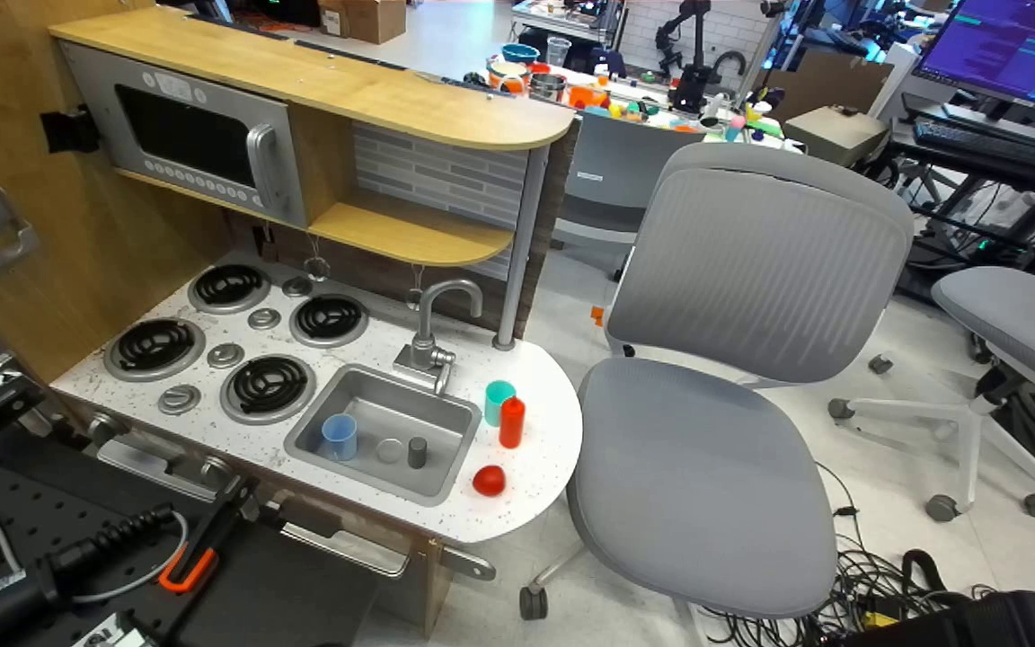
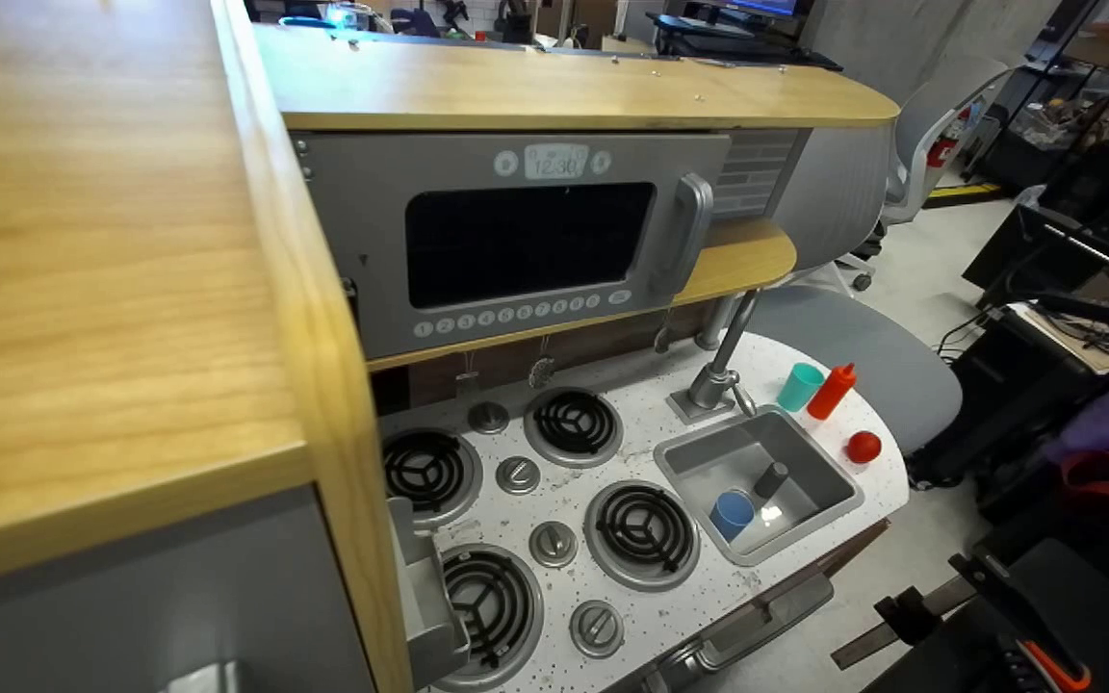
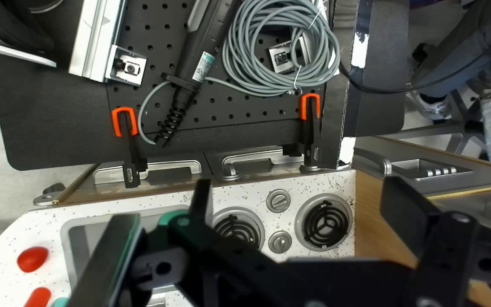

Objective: Remove the grey block from the sink and put it on the right side

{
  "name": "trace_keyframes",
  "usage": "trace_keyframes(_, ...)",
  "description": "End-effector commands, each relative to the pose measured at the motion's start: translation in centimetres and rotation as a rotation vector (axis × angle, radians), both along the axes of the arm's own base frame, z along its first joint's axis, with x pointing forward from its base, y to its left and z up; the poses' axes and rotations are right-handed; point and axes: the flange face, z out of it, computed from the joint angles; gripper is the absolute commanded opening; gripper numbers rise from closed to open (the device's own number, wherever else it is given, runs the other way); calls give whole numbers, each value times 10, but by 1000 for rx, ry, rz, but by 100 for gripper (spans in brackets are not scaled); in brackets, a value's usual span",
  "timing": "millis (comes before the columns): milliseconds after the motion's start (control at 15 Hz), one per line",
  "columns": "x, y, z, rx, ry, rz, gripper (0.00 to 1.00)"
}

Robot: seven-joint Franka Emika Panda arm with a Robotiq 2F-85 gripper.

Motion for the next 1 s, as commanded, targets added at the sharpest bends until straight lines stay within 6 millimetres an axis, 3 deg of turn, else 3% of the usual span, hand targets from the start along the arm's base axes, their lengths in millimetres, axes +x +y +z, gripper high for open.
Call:
trace_keyframes(0,0,0,0,0,1,0,100)
trace_keyframes(733,0,0,0,0,1,0,100)
trace_keyframes(933,15,-2,-7,-14,-16,-40,100)
